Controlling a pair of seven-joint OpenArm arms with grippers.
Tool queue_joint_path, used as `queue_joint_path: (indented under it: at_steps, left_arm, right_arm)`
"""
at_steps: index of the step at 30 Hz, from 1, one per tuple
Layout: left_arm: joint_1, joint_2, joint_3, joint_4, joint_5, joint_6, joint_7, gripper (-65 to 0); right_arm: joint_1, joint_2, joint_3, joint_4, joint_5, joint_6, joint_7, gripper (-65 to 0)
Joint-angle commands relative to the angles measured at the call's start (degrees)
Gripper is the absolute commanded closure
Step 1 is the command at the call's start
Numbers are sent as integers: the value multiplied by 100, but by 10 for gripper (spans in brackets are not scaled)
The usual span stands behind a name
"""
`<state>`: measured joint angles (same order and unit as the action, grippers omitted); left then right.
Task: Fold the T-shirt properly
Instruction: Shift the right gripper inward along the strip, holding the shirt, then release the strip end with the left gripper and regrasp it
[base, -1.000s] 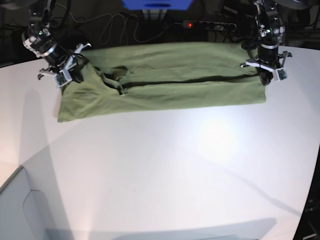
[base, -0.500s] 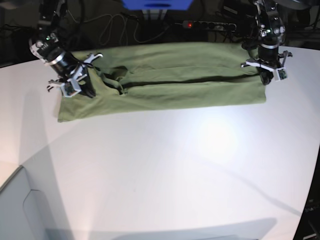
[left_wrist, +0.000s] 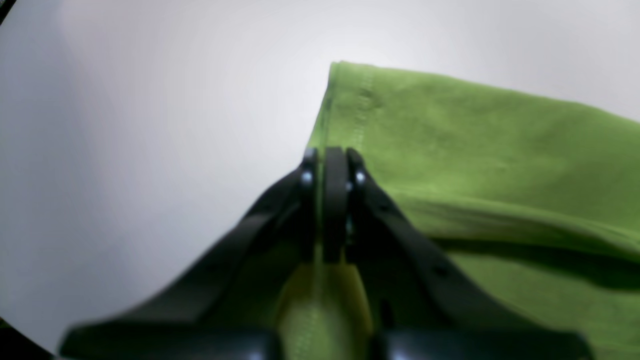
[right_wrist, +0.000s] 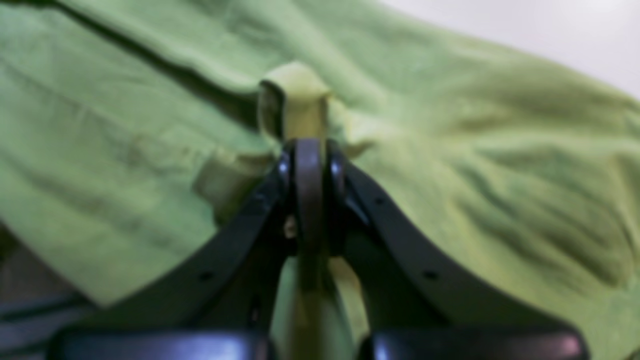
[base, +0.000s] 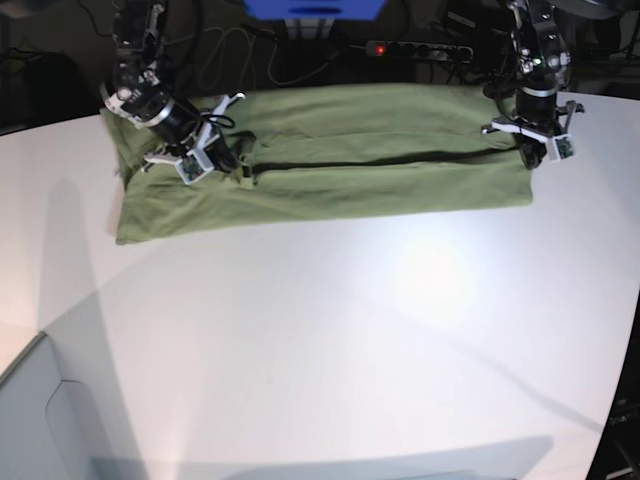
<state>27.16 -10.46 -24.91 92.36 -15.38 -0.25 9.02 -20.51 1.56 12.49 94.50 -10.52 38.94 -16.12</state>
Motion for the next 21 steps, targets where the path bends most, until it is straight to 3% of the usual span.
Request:
queue_joint_path:
  at_steps: [1, 5, 14, 18, 21]
  left_arm:
    - [40, -57, -37, 87, -5, 21, -132, 0]
    - [32, -57, -37, 79, -5, 21, -124, 0]
    - [40, -13, -37, 140, -5, 65, -71, 0]
    - [119, 4, -239, 158, -32, 73, -71, -161]
    - [119, 4, -327, 158, -40, 73, -80, -190]
  right_arm:
    - [7, 112, -67, 84, 72, 106, 122, -1]
    - [7, 332, -155, -171, 72, 106, 122, -1]
    - [34, 402, -155, -347, 81, 106, 131, -1]
    - [25, 393, -155, -347, 81, 106, 131, -1]
    - [16, 384, -155, -347, 81, 106, 131, -1]
